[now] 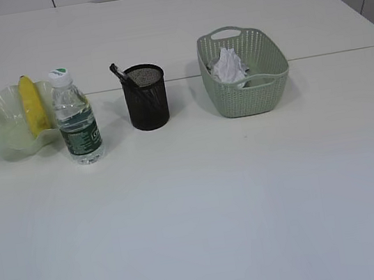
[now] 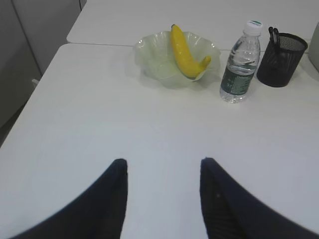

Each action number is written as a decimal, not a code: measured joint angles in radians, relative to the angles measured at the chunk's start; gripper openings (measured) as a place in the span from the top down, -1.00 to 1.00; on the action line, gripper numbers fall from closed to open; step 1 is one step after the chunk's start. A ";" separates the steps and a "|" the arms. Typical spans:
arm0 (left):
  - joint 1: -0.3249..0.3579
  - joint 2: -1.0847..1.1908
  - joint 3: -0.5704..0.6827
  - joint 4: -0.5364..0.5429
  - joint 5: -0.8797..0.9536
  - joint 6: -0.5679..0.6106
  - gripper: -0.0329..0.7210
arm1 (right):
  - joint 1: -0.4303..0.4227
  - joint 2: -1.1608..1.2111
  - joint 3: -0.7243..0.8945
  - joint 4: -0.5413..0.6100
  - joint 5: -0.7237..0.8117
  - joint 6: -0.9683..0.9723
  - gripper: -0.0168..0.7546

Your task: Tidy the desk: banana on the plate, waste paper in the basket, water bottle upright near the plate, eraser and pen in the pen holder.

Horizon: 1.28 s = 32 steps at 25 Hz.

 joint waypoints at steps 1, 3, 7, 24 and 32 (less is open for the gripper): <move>0.000 0.000 0.000 0.000 0.000 0.002 0.01 | 0.000 0.000 0.008 0.000 -0.012 0.000 0.44; 0.000 0.000 0.000 0.000 0.000 0.006 -0.03 | 0.000 0.000 0.023 0.000 -0.033 0.000 0.42; 0.000 0.000 0.006 -0.014 -0.002 0.012 -0.10 | 0.000 0.000 0.030 0.000 -0.045 0.000 0.38; 0.000 0.000 0.091 -0.043 0.017 0.040 -0.35 | -0.007 0.000 0.032 0.000 -0.051 0.000 0.34; 0.000 0.000 0.091 -0.048 0.023 0.042 -0.51 | -0.088 0.000 0.032 0.000 -0.052 0.000 0.34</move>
